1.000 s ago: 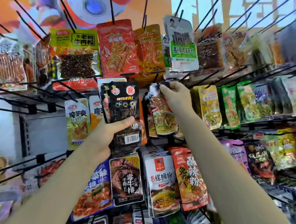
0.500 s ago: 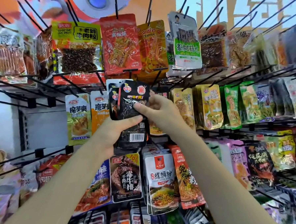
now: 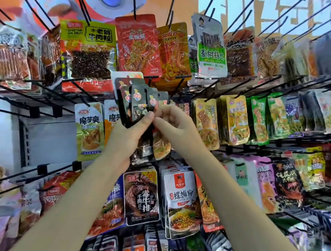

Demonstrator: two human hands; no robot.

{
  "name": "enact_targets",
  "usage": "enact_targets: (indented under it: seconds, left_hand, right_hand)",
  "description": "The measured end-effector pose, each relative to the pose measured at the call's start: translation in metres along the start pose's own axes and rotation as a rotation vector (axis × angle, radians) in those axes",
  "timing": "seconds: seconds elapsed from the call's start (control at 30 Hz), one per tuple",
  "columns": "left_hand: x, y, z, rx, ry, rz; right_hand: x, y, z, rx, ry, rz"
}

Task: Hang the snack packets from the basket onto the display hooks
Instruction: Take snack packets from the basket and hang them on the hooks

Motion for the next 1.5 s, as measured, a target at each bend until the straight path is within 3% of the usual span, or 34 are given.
enact_targets:
  seconds: [0.13, 0.3, 0.37, 0.5, 0.7, 1.2, 1.37, 1.5]
  left_hand:
    - [0.004, -0.002, -0.002, 0.007, -0.044, -0.01]
    - [-0.004, 0.001, -0.008, -0.03, -0.018, -0.033]
    - [-0.002, -0.002, -0.011, -0.009, 0.005, -0.037]
    - [-0.002, -0.01, -0.018, 0.097, 0.001, -0.087]
    - [0.008, -0.015, -0.029, 0.228, 0.058, -0.081]
    - [0.014, -0.01, -0.024, 0.147, 0.099, -0.015]
    - [0.008, -0.01, -0.025, 0.133, 0.128, -0.025]
    - [0.001, -0.011, -0.025, 0.103, 0.152, -0.07]
  right_hand:
    - [0.008, 0.001, 0.005, -0.09, -0.169, 0.087]
    - [0.028, 0.001, 0.016, -0.218, -0.02, 0.299]
    - [0.035, 0.003, 0.015, -0.227, 0.093, 0.302]
    - [0.033, -0.003, 0.023, -0.234, -0.104, 0.239]
    - [0.057, -0.017, 0.032, -0.299, -0.158, 0.381]
    - [0.074, -0.029, 0.036, -0.272, -0.132, 0.484]
    - [0.076, -0.032, 0.039, -0.284, -0.003, 0.484]
    - [0.083, -0.023, 0.025, -0.182, 0.229, 0.634]
Point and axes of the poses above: each hand's wrist, its own y-axis away from the middle knuckle, its own x-axis out of the back of the hand, z = x × y, the point moved 5 cm from there along -y, towards the middle knuckle, and after that the axes turned 15 degrees about -z, right-handed, at the moved point
